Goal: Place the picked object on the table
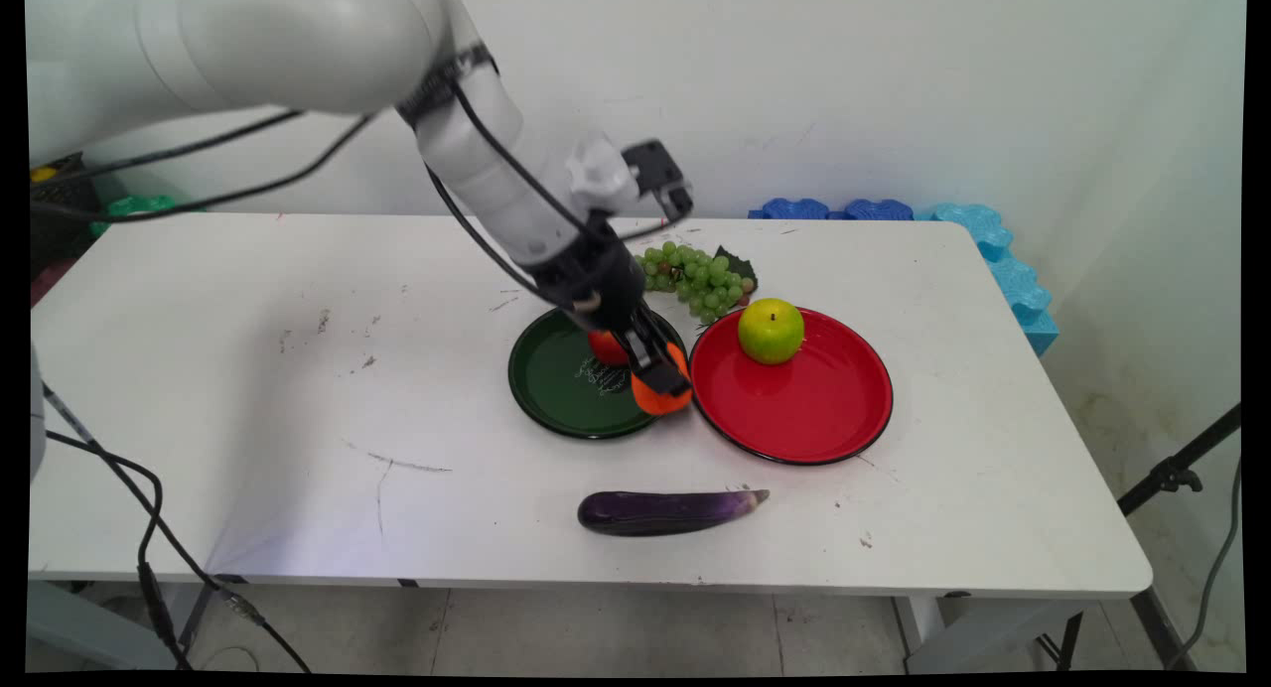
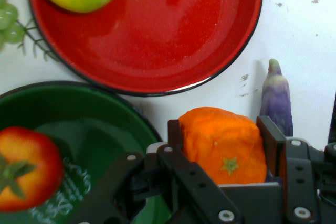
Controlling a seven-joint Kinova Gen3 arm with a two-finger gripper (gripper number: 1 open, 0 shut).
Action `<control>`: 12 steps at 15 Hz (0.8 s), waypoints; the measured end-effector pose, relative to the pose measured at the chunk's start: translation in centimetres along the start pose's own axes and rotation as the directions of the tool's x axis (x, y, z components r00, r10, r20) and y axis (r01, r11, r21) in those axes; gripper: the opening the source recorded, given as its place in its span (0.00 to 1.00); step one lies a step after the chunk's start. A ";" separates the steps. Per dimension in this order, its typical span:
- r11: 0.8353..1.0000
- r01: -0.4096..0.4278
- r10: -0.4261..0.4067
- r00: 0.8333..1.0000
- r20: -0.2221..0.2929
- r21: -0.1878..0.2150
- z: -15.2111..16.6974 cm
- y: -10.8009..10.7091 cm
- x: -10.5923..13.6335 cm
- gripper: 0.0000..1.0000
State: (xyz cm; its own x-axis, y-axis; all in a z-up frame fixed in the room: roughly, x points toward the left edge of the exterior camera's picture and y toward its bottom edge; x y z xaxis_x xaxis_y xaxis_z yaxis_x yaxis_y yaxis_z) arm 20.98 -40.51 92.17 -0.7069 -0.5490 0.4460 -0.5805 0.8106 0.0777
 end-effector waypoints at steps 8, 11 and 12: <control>0.999 -0.034 0.033 0.999 -0.008 -0.013 5.3 1.0 -1.9 0.00; 0.999 -0.038 0.038 0.999 -0.007 -0.015 6.7 1.2 -2.8 0.00; 0.999 -0.039 0.039 0.999 -0.008 -0.016 7.2 1.2 -3.1 0.00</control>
State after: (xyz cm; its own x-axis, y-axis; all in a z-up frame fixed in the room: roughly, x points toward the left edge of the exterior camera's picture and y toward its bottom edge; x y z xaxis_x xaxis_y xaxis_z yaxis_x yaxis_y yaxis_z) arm 19.55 -39.28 84.48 -0.7258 -0.5154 0.4556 -0.5459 0.8345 0.0742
